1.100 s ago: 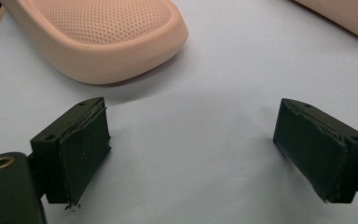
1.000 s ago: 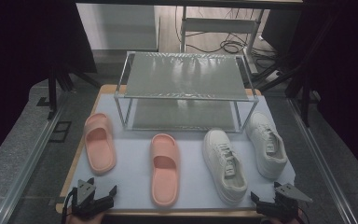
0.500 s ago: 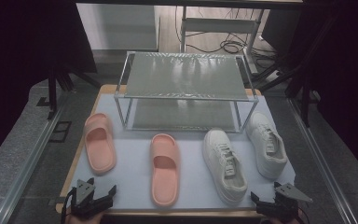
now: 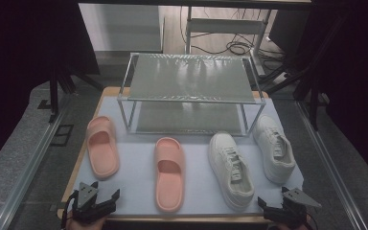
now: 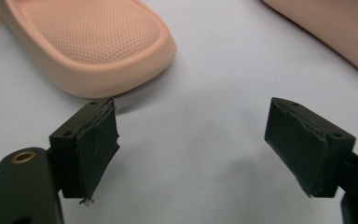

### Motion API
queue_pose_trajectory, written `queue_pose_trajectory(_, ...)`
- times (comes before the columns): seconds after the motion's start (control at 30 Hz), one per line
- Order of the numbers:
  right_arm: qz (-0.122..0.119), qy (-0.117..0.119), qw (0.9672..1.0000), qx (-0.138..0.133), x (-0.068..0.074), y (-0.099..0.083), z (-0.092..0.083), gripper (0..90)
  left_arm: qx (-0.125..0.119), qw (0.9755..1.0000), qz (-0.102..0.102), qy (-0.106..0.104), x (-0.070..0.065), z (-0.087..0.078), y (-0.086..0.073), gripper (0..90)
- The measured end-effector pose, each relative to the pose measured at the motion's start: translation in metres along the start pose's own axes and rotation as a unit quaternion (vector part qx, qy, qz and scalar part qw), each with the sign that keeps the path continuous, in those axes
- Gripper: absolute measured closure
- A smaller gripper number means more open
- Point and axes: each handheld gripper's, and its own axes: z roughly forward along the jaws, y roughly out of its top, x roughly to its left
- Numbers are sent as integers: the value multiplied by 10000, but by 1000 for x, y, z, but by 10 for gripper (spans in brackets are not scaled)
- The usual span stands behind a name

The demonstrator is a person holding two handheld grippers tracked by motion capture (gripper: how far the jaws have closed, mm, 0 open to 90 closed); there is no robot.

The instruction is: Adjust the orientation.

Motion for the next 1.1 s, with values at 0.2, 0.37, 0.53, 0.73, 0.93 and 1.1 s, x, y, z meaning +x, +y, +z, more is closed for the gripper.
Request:
queue_pose_trajectory(0.2,-4,1,10000,-4,0,0,0,0,68,9999,114,-5,-1,-3,12,192)
queue_pose_trajectory(0.37,-4,2,10000,-6,0,0,0,0,69,9999,118,-55,2,-3,26,194)
queue_pose_trajectory(0.53,0,1,10000,-6,0,0,0,0,75,9999,80,-133,4,6,38,213)
queue_pose_trajectory(0.73,0,2,10000,-9,0,0,0,0,32,9999,24,-147,8,16,53,232)
queue_pose_trajectory(0.93,0,3,10000,-9,0,0,0,0,81,9999,-33,-93,14,26,69,268)
queue_pose_trajectory(1.1,0,4,10000,-10,0,0,0,0,112,9999,-74,-82,19,33,79,294)
